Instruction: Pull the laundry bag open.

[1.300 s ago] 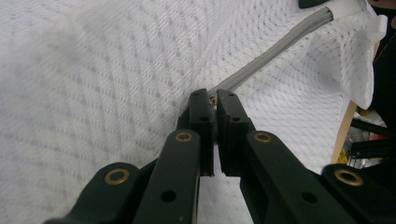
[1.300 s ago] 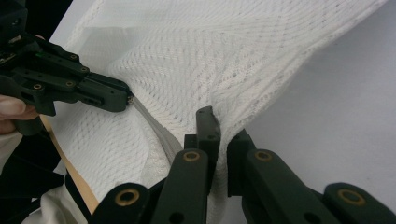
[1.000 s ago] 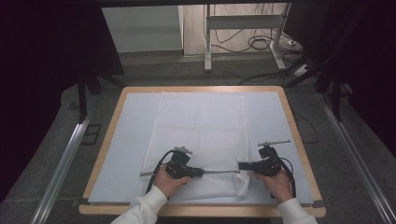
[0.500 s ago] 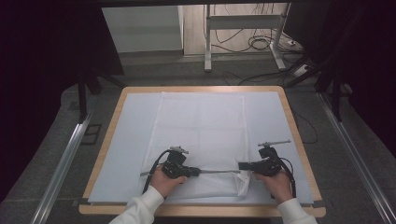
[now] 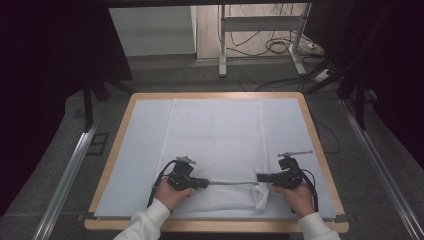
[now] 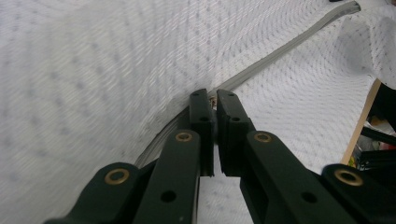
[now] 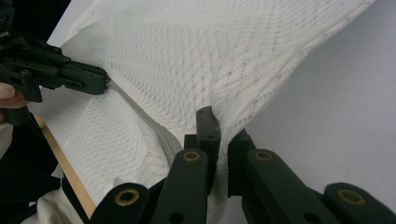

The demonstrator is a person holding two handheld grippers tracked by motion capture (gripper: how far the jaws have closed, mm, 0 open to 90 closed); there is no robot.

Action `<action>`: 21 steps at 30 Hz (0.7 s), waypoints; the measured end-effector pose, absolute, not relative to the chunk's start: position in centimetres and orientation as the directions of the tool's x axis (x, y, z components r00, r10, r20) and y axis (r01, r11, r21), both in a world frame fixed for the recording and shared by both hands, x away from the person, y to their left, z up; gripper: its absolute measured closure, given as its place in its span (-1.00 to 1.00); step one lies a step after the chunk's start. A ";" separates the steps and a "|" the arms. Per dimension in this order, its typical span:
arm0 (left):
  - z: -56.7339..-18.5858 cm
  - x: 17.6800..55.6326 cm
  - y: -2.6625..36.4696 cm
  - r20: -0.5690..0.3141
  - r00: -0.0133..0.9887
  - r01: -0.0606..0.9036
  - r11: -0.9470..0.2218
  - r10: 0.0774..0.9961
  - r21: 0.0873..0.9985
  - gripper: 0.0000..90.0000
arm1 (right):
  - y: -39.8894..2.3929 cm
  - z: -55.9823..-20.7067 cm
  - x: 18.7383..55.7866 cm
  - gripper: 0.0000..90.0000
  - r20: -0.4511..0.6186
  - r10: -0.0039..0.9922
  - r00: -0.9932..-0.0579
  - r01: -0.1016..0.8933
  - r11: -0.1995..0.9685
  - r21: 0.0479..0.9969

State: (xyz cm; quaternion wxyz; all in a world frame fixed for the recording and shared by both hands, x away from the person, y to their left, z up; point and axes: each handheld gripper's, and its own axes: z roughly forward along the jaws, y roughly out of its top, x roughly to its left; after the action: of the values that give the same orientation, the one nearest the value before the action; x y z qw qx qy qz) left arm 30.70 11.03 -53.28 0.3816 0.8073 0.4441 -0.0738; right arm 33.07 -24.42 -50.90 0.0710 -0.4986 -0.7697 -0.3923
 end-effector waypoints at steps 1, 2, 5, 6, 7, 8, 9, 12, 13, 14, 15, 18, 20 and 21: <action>-53.3 30.7 11.2 -0.455 0.598 0.772 -0.319 0.660 0.550 0.93 | -24.4 -50.9 33.1 0.95 0.500 0.713 -0.492 0.823 0.195 0.533; -53.3 30.7 11.4 -0.460 0.595 0.774 -0.315 0.659 0.550 0.93 | -24.5 -50.9 33.1 0.95 0.500 0.713 -0.492 0.824 0.195 0.532; -53.3 30.6 11.8 -0.459 0.592 0.776 -0.314 0.662 0.547 0.93 | -24.4 -50.9 33.1 0.95 0.500 0.713 -0.491 0.824 0.194 0.532; -53.3 30.6 11.9 -0.460 0.589 0.777 -0.310 0.664 0.548 0.93 | -24.4 -50.9 33.1 0.95 0.501 0.713 -0.491 0.824 0.195 0.532; -53.3 30.6 11.9 -0.466 0.586 0.779 -0.304 0.663 0.548 0.93 | -24.4 -50.9 33.1 0.95 0.500 0.713 -0.492 0.824 0.195 0.533; -53.3 30.5 12.0 -0.463 0.585 0.780 -0.304 0.666 0.548 0.93 | -24.4 -50.9 33.1 0.95 0.501 0.712 -0.492 0.824 0.195 0.532; -53.3 30.5 12.1 -0.466 0.580 0.781 -0.296 0.668 0.549 0.93 | -24.4 -51.0 33.1 0.95 0.498 0.713 -0.493 0.823 0.197 0.533; -53.2 30.4 12.5 -0.457 0.583 0.779 -0.301 0.672 0.551 0.93 | -24.4 -51.0 33.1 0.95 0.497 0.713 -0.495 0.822 0.198 0.534; -53.3 30.4 12.6 -0.460 0.579 0.781 -0.294 0.674 0.552 0.93 | -24.4 -51.0 33.1 0.95 0.499 0.712 -0.494 0.823 0.198 0.533; -53.3 30.4 12.8 -0.456 0.581 0.779 -0.299 0.674 0.551 0.93 | -24.4 -51.0 33.1 0.95 0.498 0.713 -0.494 0.823 0.199 0.533; -53.3 30.3 12.9 -0.459 0.577 0.782 -0.295 0.675 0.549 0.93 | -24.4 -51.0 33.1 0.95 0.497 0.712 -0.495 0.822 0.200 0.533; -53.4 30.3 13.2 -0.462 0.571 0.785 -0.287 0.678 0.549 0.93 | -24.4 -51.0 33.1 0.95 0.497 0.713 -0.495 0.822 0.199 0.533; -53.4 30.3 13.4 -0.461 0.569 0.785 -0.284 0.681 0.550 0.93 | -24.4 -51.0 33.1 0.95 0.499 0.711 -0.495 0.822 0.198 0.533; -53.4 30.2 13.5 -0.458 0.573 0.784 -0.290 0.680 0.549 0.93 | -24.4 -51.0 33.1 0.95 0.496 0.713 -0.496 0.822 0.200 0.534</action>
State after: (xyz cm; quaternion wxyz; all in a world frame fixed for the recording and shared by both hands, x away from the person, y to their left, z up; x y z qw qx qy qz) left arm 30.24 13.53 -53.35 0.3820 0.8002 0.4573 -0.0677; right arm 33.08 -24.37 -50.98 0.0694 -0.4973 -0.7715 -0.3906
